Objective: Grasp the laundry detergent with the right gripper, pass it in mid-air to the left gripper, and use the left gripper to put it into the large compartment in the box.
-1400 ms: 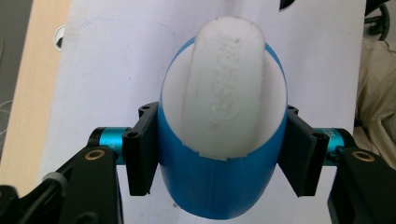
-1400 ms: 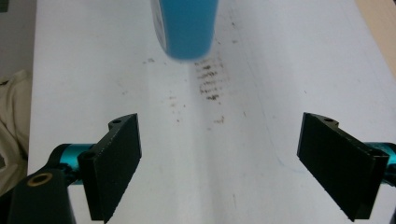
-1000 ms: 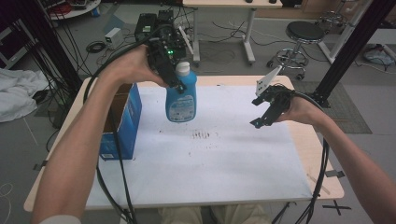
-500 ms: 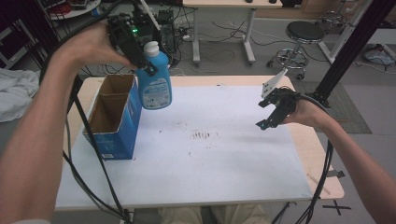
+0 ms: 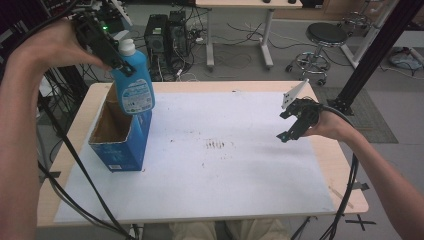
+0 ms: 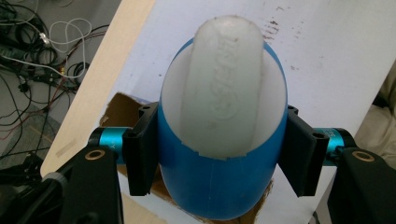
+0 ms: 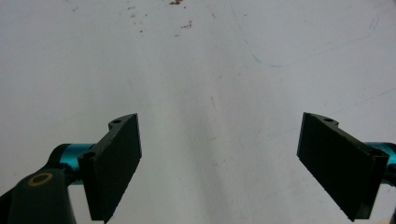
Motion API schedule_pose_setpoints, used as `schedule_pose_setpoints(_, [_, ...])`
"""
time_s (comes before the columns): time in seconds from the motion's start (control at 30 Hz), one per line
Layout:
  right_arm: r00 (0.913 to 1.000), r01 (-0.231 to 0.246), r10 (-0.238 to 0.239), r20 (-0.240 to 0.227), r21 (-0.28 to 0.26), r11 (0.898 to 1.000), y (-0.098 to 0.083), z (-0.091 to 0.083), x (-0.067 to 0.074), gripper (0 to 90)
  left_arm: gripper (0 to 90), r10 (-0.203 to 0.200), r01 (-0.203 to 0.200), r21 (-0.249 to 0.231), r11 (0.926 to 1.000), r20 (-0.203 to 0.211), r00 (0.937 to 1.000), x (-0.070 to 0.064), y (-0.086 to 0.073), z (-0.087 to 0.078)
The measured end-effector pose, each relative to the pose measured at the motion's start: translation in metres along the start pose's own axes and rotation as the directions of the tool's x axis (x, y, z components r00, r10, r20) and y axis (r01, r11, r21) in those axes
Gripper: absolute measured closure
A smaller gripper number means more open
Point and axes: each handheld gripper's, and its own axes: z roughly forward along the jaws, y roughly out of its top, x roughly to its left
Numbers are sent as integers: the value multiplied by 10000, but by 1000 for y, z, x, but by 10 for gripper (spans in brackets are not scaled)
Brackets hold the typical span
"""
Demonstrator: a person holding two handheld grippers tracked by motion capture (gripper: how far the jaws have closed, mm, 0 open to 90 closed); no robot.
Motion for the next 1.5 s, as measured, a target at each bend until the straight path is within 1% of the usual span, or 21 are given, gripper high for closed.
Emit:
schedule_pose_setpoints(0.23, [10000,-56,56,45,95,9999,-5,4,0,130,381,-287,288,88,9995,-121,9995,8,-19,-7])
schedule_pose_setpoints(0.27, [9999,-106,106,45,147,9998,-6,4,1,130,380,-321,322,86,9994,-148,9994,9,-21,-8])
schedule_pose_setpoints(0.33, [9999,-61,58,108,240,9997,-7,5,1,130,381,-368,371,142,9992,-179,9992,10,-26,-9])
schedule_pose_setpoints(0.4, [9999,-66,63,119,234,9997,-7,5,1,130,381,-411,416,137,9990,-345,9986,11,-30,-10])
schedule_pose_setpoints(0.5, [9998,-107,104,146,224,9997,-6,5,1,130,381,-554,565,310,9979,-341,9979,13,-37,-9])
schedule_pose_setpoints(0.63, [9999,-31,27,126,265,9996,-5,7,1,130,381,-637,650,454,9969,-303,9975,15,-45,-5])
schedule_pose_setpoints(0.7, [9999,-58,54,125,294,9996,-4,7,2,130,381,-641,652,549,9964,-214,9977,15,-49,0])
schedule_pose_setpoints(0.9, [9999,-26,20,156,343,9994,-3,8,3,130,381,-757,770,828,9936,-194,9969,18,-60,14])
schedule_pose_setpoints(1.03, [9998,-59,52,193,370,9993,-4,8,3,130,381,-848,855,807,9931,-115,9963,20,-68,23])
schedule_pose_setpoints(1.13, [9998,-58,50,207,401,9992,-3,8,3,130,381,-839,836,831,9930,0,9965,20,-74,32])
schedule_pose_setpoints(1.37, [9998,46,-55,196,478,9988,-1,11,5,130,381,-708,688,1141,9911,139,9974,18,-82,56])
schedule_pose_setpoints(1.5, [9997,83,-94,203,546,9985,-1,12,5,130,381,-695,649,1368,9885,285,9972,16,-88,73])
